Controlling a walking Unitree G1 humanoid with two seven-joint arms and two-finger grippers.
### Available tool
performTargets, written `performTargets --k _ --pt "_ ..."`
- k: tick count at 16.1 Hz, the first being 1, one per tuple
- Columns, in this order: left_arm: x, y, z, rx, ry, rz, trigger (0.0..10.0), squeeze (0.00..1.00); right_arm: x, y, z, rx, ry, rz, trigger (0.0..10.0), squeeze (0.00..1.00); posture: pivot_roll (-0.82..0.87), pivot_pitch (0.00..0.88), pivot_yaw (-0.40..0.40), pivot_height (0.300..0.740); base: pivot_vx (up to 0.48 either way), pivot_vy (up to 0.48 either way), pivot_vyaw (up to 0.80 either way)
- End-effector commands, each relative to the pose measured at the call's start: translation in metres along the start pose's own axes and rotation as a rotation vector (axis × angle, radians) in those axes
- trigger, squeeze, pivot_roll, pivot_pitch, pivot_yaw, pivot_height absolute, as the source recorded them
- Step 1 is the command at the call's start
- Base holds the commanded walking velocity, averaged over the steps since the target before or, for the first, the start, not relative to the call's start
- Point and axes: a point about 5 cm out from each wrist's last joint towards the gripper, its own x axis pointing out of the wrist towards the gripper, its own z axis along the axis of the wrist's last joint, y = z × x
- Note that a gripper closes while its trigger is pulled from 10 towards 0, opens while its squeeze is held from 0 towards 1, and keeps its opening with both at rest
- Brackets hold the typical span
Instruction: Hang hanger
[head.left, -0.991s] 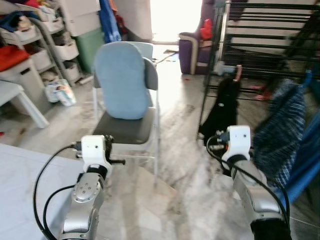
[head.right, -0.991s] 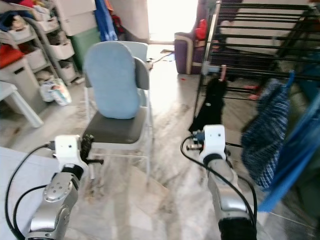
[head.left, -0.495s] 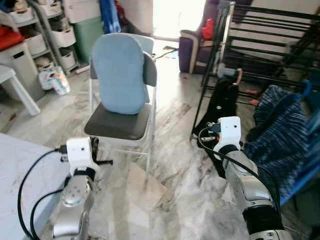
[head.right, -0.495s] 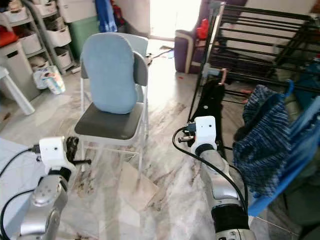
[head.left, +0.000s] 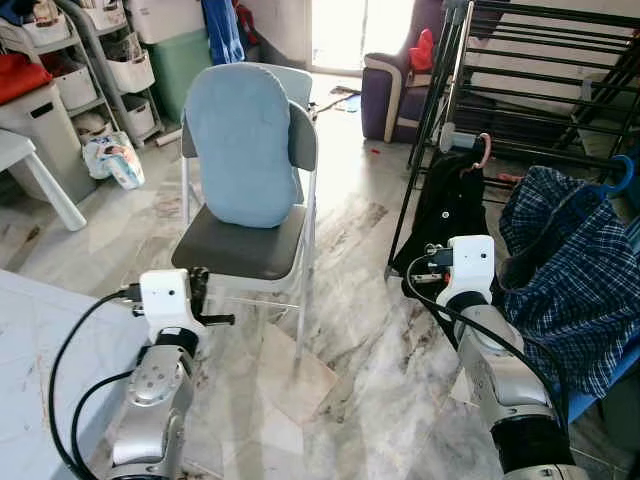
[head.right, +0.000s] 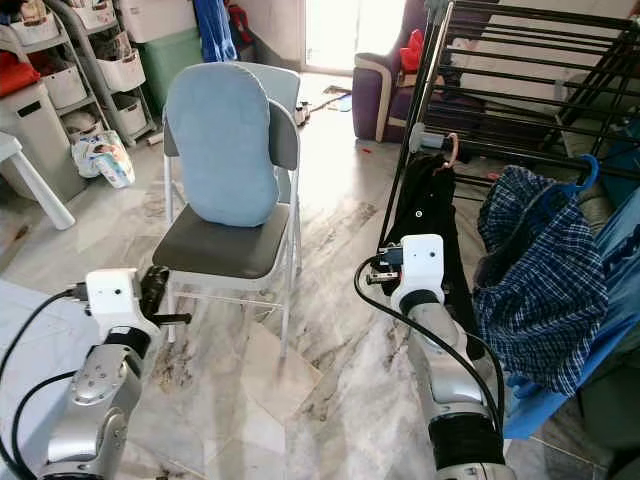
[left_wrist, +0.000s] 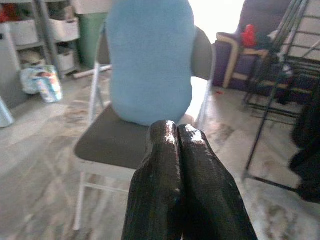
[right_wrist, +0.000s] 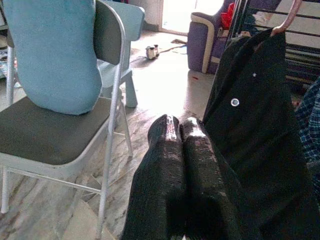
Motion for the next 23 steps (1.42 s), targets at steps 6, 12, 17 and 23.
performTargets --k 6,12,17,23 --pt "0.007 -0.013 0.003 -0.017 -0.016 -0.100 10.0 0.00 0.003 -0.003 0.001 0.004 -0.007 -0.021 10.0 0.00 -0.08 0.000 0.037 0.740 0.143 0.000 -0.40" --pt "0.004 -0.018 0.002 -0.024 -0.010 -0.126 10.0 0.00 0.001 -0.008 0.002 0.000 -0.009 -0.032 10.0 0.00 -0.08 0.000 0.041 0.740 0.366 0.000 0.00" --pt "0.001 -0.017 0.000 -0.021 0.011 -0.115 10.0 0.00 0.000 -0.009 0.001 -0.012 -0.012 -0.058 10.0 1.00 -0.08 0.000 0.038 0.740 0.394 0.000 0.00" --pt "0.000 -0.017 -0.005 -0.049 0.048 -0.112 10.0 1.00 -0.003 -0.009 -0.004 -0.015 0.005 -0.068 10.0 1.00 -0.08 0.000 0.039 0.740 0.054 0.000 0.00"
